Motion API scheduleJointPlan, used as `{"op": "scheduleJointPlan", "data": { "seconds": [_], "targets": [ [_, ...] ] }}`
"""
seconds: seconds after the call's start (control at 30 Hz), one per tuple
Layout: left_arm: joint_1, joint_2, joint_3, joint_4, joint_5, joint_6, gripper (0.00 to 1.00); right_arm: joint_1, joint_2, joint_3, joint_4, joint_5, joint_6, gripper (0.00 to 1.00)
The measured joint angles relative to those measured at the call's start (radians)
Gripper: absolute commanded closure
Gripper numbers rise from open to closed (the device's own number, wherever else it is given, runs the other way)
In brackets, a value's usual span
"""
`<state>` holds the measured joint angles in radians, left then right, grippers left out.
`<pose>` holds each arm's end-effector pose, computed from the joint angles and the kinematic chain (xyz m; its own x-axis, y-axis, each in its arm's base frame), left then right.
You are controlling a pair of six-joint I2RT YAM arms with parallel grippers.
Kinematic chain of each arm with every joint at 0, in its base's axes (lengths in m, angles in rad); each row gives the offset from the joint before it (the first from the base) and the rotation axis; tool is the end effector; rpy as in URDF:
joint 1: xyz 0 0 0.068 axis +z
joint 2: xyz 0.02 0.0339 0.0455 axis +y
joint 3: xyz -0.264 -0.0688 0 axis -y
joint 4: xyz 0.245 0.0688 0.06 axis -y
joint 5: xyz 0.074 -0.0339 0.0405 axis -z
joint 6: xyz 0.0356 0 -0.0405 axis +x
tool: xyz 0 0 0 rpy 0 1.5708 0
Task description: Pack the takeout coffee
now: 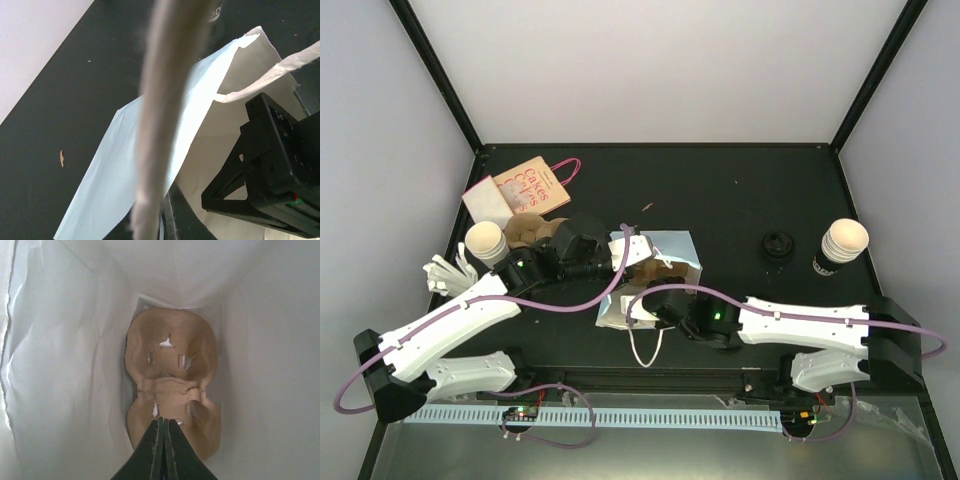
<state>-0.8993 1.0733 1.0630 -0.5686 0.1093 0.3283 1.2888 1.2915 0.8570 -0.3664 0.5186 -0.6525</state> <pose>0.1408 -0.1834 0.3431 -0.0530 0.5818 -0.8116 0.9002 0.3796 0.2134 0.0915 0.2523 0.2432 0.2895 -0.8959 -0.3370 -0.7079 0.0366 -0.7054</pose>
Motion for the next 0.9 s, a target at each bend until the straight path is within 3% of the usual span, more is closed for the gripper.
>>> {"op": "scheduleJointPlan", "data": {
  "seconds": [0.27,0.9],
  "targets": [
    [0.000,0.000,0.000,-0.003,0.010,0.000,0.98,-0.009,0.101,0.001,0.004,0.014,-0.102,0.99],
    [-0.015,0.000,0.000,-0.030,0.061,0.000,0.98,-0.092,0.187,0.032,0.027,0.048,-0.131,0.99]
  ]
}}
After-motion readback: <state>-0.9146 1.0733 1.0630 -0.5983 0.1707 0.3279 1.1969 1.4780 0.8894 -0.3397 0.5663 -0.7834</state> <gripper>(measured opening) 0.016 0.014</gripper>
